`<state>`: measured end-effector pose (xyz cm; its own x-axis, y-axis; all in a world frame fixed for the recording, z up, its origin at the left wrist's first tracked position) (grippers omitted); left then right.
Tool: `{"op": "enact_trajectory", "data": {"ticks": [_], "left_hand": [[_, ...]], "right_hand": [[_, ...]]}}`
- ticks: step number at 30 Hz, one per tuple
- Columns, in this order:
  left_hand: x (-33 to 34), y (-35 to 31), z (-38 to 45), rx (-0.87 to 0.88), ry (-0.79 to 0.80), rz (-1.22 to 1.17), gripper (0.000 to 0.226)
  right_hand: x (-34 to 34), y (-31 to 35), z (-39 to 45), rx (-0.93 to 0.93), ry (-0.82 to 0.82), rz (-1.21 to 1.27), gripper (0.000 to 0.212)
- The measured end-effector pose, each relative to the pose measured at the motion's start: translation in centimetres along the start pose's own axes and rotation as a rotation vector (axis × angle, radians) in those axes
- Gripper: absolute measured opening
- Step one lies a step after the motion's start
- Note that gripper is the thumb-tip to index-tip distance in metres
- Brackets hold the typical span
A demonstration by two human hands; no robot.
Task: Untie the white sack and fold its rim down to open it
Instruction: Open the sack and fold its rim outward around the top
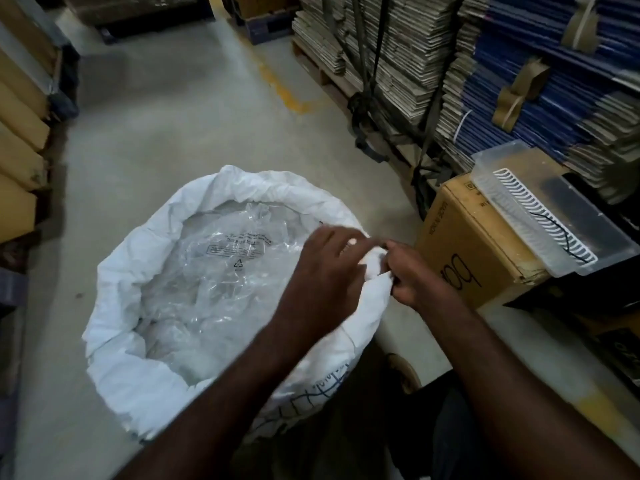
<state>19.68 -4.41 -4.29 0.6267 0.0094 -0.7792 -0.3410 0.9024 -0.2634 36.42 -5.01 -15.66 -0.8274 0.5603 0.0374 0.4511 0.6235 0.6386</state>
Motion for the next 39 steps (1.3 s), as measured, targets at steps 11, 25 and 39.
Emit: {"op": "enact_trajectory", "data": {"ticks": [11, 25, 39], "left_hand": [[1.4, -1.2, -16.2, -0.656, 0.508, -0.006, 0.065], [3.0, -4.2, -18.4, -0.226, 0.343, 0.452, 0.031], [-7.3, 1.8, -29.4, -0.354, 0.611, 0.399, 0.097]], "right_hand": [[-0.2, -2.0, 1.2, -0.022, 0.024, -0.005, 0.048], [6.5, -11.6, -12.4, -1.202, 0.018, -1.866, 0.113], [7.4, -12.1, -13.8, -1.372, -0.272, -1.723, 0.056]]}}
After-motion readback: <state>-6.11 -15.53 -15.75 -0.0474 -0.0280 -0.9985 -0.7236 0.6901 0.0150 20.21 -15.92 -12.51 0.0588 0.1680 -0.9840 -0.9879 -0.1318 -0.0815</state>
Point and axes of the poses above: each hand's wrist, its own z-axis towards the middle knuckle, its own x-axis out of the palm, y = z × x, the point moved 6 cm from there along z, towards the middle knuckle, and after that the axes turned 10 degrees about x, right-handed, at the moved point
